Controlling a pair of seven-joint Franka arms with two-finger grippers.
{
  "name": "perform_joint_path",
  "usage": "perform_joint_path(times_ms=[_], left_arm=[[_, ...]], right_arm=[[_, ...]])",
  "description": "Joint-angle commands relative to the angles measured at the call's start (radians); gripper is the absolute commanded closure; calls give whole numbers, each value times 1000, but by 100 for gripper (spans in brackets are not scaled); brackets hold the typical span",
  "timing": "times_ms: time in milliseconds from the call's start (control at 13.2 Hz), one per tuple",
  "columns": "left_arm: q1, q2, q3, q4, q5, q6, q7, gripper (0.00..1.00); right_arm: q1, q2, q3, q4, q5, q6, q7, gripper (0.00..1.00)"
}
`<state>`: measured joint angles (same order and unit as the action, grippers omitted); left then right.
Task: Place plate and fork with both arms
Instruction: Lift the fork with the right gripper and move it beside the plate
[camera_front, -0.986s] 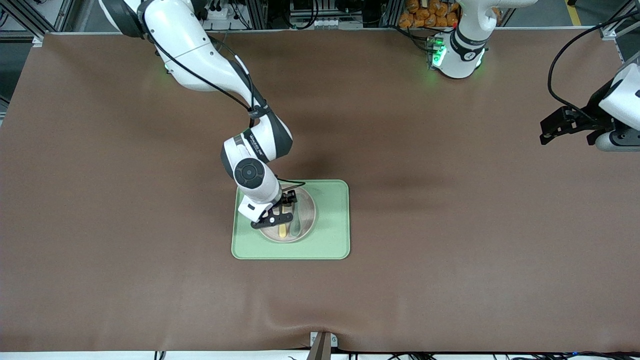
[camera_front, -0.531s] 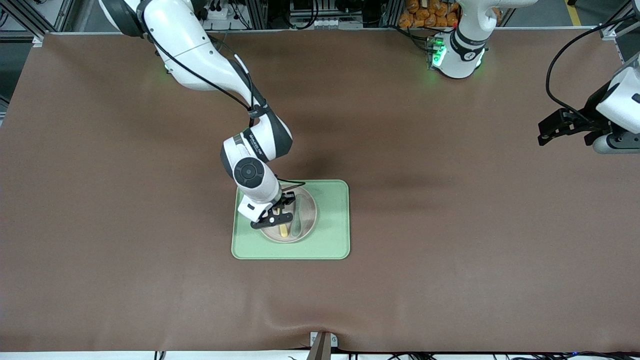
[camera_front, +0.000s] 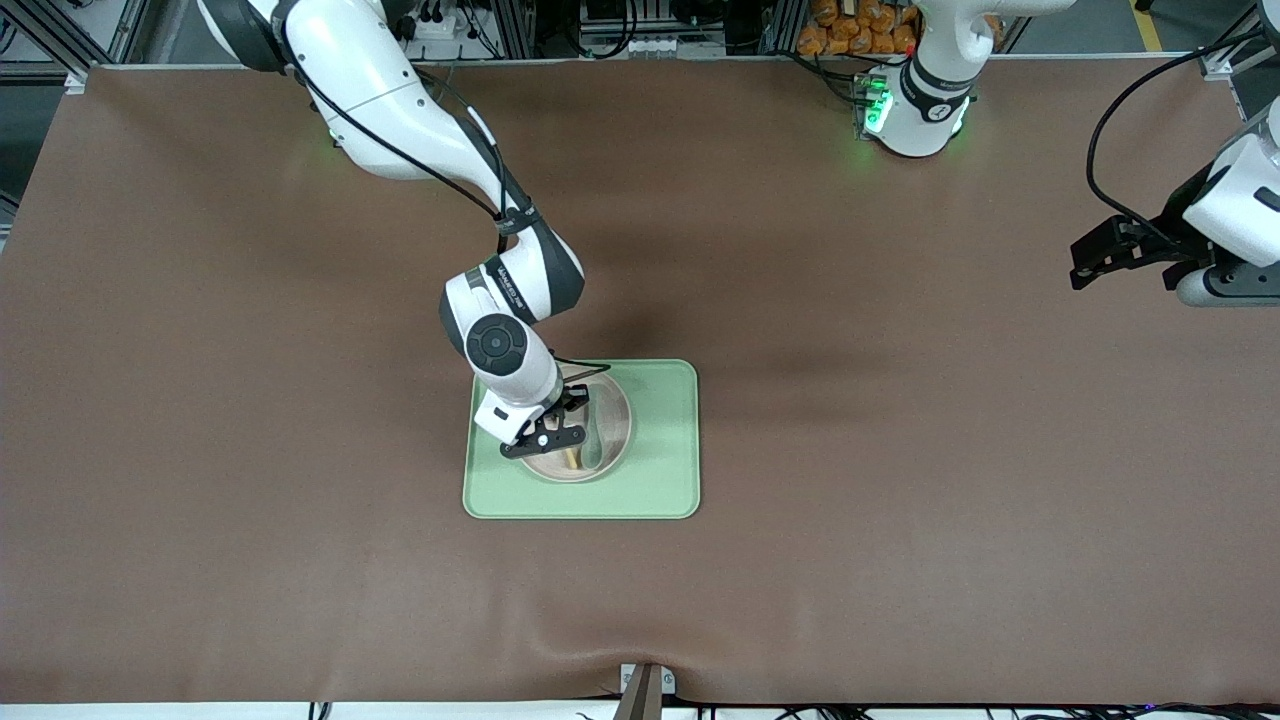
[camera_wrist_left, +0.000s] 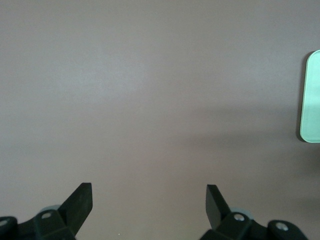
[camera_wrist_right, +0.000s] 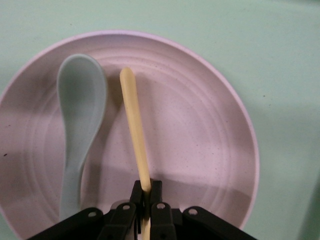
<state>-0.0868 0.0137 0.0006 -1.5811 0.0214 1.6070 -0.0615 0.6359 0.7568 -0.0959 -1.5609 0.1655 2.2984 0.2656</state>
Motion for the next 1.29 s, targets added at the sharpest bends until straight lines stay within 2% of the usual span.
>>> perform_joint_path(times_ms=[0,531,682,834,1213], left_arm=[[4,0,-2,7,-6,-12,-9,0],[5,0,-2,6,-6,-12,-6,0],[7,0,-2,6,-6,-13,-8,0],[7,0,-2,6,-6,-12,-8,0],[5,5,-2,4,-6,-13,-14,0]], right_arm=[[-18,-56,-2,-11,12,-48,11,100],[-146,-128,4,-10,23,-143,-6,100],[-176,-122,4,-16,58,-146,-9,100],[-179,-111,4,-21,92,-139,-16,100],[-165,-68,4,-31,94,-104,-17,100]])
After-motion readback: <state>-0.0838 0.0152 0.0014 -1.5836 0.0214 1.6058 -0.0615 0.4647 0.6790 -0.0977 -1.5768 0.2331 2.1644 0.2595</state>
